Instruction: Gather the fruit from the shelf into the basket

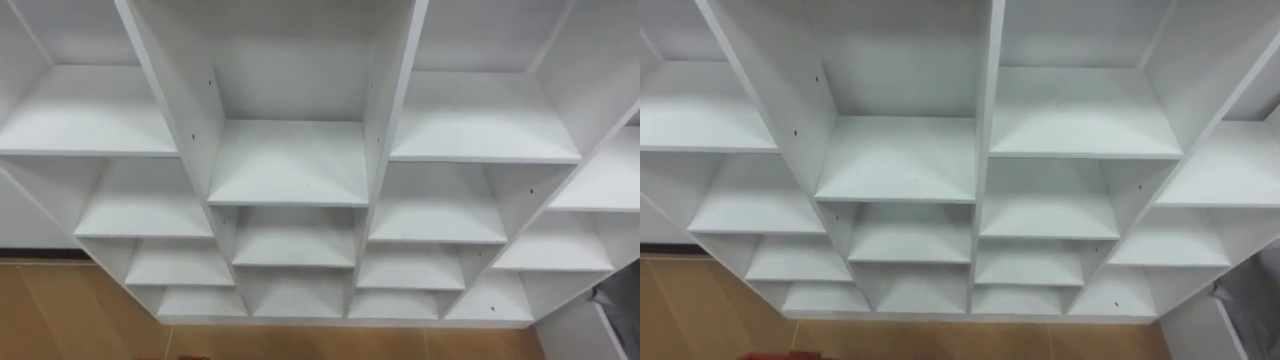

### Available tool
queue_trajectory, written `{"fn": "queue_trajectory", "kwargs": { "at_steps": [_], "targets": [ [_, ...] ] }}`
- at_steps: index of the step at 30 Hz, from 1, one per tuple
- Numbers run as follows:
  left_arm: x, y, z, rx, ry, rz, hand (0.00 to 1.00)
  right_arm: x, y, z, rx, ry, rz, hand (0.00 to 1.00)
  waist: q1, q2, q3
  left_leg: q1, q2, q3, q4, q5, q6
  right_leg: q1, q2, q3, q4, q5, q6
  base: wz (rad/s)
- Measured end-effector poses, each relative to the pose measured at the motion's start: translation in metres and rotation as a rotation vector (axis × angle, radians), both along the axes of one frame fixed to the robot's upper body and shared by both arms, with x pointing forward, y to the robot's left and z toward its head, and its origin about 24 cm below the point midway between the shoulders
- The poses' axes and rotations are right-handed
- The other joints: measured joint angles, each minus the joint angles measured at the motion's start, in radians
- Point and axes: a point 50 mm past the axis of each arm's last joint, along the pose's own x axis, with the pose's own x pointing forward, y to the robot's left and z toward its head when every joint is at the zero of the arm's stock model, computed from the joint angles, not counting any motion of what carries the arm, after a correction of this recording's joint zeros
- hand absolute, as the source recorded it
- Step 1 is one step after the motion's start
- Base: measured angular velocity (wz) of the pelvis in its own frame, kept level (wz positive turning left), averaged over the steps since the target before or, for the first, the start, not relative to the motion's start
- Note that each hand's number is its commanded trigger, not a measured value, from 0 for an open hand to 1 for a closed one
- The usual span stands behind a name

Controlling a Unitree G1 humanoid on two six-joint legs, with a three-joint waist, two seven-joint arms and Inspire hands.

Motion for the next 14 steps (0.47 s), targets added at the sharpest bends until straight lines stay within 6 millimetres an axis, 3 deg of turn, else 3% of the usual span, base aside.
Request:
{"fn": "queue_trajectory", "kwargs": {
  "at_steps": [5,7,14],
  "targets": [
    [-0.010,0.004,-0.002,0.009,0.039,0.043,1.00,-0.019,-0.003,-0.006,0.011,0.090,-0.080,0.00,-0.001,-0.002,0.0029,0.017,-0.005,-0.011,0.000,-0.009,0.001,0.021,-0.002,-0.001,0.001,-0.011,0.004,0.01],
    [-0.012,0.004,-0.003,0.012,0.046,0.048,1.00,-0.025,-0.004,-0.007,0.011,0.118,-0.091,0.00,-0.002,0.006,-0.0009,0.018,-0.006,-0.011,0.000,-0.010,0.002,0.021,-0.003,-0.002,0.001,-0.012,0.005,0.00],
    [-0.020,0.006,-0.004,0.011,0.086,0.071,1.00,-0.036,-0.003,-0.010,0.020,0.210,-0.096,0.00,-0.002,0.011,-0.0016,0.019,-0.008,-0.016,0.000,-0.012,0.003,0.026,-0.005,-0.007,-0.001,-0.013,0.007,0.00]
  ]
}}
